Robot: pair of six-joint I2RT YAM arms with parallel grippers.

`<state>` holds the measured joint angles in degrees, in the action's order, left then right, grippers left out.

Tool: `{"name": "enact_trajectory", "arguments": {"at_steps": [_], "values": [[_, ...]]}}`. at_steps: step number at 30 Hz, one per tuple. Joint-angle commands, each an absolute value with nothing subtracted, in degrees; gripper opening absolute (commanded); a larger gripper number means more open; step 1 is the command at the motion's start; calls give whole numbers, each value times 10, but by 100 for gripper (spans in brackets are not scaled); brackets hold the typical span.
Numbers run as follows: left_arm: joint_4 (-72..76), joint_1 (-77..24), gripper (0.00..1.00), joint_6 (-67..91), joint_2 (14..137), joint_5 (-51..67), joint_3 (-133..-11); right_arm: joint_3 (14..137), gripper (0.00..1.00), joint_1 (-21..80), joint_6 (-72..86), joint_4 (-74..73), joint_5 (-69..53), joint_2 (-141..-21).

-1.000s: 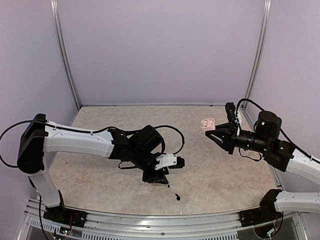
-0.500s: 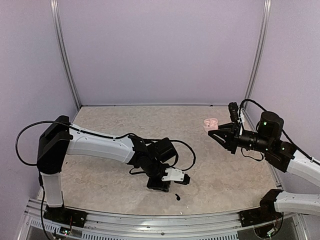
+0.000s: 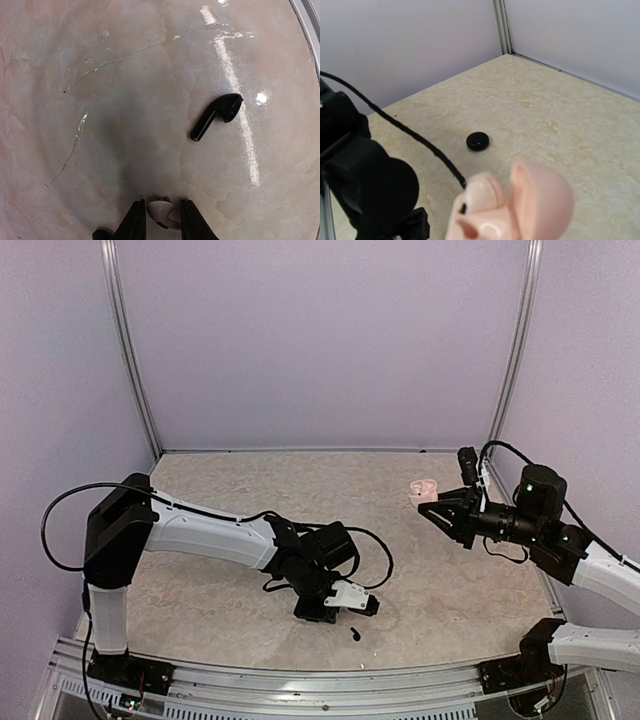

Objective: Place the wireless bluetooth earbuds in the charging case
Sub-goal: Pick up the right earbud from the center of the board.

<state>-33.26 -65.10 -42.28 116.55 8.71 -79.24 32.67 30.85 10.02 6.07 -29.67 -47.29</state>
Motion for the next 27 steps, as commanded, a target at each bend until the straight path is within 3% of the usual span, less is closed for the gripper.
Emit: {"name": "enact_trajectory", "arguments": {"at_steps": [1, 18, 27], "values": [[-334, -656, 25, -436, 1177, 81, -798, 318, 0, 298, 102, 69, -307, -470], [-308, -652, 10, -399, 1159, 77, -783, 317, 0, 294, 102, 69, -306, -467], [-118, -613, 9, -299, 1000, 127, -688, 304, 0, 294, 97, 123, -304, -451]]}}
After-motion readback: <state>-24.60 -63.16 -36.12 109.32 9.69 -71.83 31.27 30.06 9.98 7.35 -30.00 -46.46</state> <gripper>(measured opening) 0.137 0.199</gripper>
